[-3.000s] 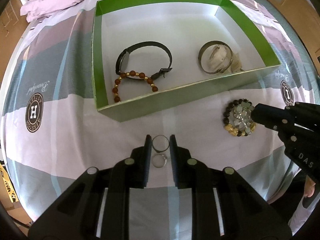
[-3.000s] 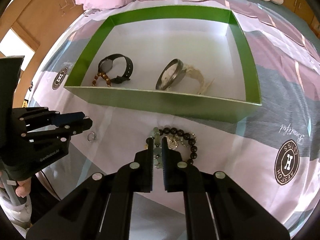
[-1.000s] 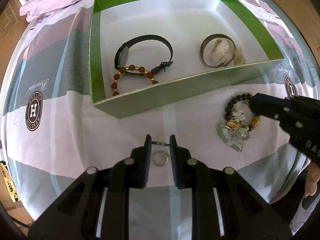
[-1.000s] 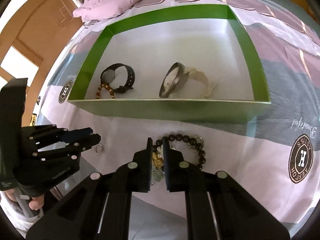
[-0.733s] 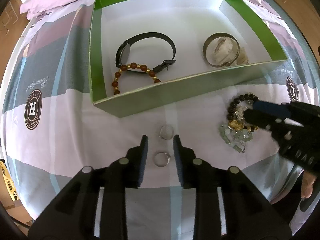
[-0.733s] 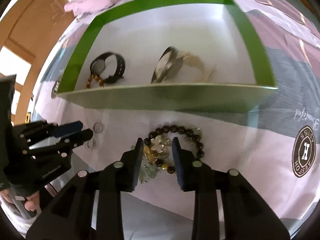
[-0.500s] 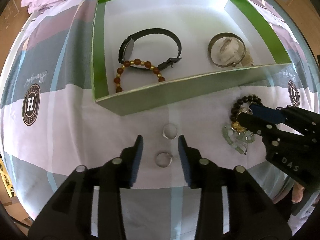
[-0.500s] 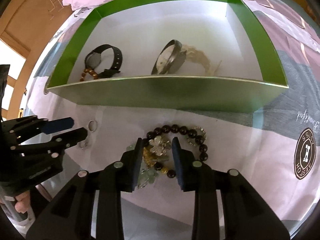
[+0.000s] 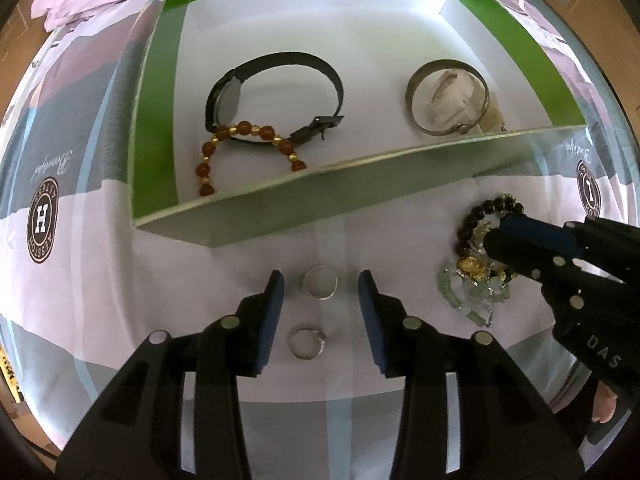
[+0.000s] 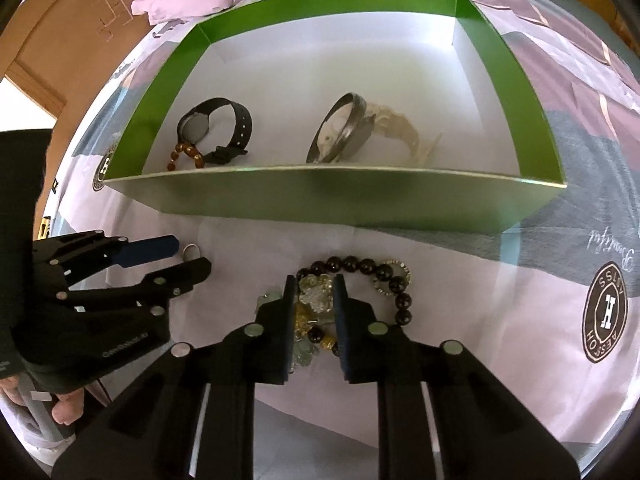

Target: Organize jewelry

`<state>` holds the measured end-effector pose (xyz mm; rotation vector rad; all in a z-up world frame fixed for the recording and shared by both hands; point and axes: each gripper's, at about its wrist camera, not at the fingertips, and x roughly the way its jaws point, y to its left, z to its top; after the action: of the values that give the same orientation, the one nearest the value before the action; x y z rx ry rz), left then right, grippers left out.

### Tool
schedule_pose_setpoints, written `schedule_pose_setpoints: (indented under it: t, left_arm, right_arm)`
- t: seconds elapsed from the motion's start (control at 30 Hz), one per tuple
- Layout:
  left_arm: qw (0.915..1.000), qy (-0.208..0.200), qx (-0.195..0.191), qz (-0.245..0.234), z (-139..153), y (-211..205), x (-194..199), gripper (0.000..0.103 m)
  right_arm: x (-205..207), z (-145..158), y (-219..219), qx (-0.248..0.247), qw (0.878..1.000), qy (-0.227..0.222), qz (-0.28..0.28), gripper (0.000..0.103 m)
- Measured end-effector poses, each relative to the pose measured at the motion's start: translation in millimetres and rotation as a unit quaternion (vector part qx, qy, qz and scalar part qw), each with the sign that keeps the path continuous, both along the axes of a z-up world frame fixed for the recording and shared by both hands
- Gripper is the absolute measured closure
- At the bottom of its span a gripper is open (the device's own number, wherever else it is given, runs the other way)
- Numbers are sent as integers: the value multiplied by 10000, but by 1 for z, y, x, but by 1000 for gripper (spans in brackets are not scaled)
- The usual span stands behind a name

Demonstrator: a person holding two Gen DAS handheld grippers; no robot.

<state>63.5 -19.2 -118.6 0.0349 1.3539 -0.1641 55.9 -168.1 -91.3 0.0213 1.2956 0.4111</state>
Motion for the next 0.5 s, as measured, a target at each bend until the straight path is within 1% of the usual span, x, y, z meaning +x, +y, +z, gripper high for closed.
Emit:
schedule_pose_setpoints:
  t: [0.17, 0.2, 0.23, 0.27, 0.3, 0.33, 0.5]
  left_arm:
    - [10000, -7, 40, -42, 0, -11, -1, 64]
    - [10000, -5, 30, -42, 1, -12, -1, 66]
    - [10000, -5, 12, -29, 1, -12, -1, 77]
    - [10000, -11, 8, -9, 1, -12, -1, 85]
    - [10000, -9, -21, -4, 2, -11, -1, 85]
    - [10000, -3, -53, 1, 4, -8, -3, 85]
    - [10000, -9, -91, -28, 5, -6, -2, 85]
  right_arm:
    - [-1, -2, 5, -101, 9999, 29, 38, 85]
    - [0, -2, 4, -88, 10000, 38, 1, 85]
    - [1, -2, 2, -66, 9999, 65, -56, 84]
    - [3, -3, -1, -13, 9999, 109, -129, 78]
    - [7, -4, -1, 45, 9997, 132, -198, 74]
    - [9, -4, -3, 116, 9994, 177, -279, 72]
    - [8, -9, 2, 177, 9994, 202, -239, 71]
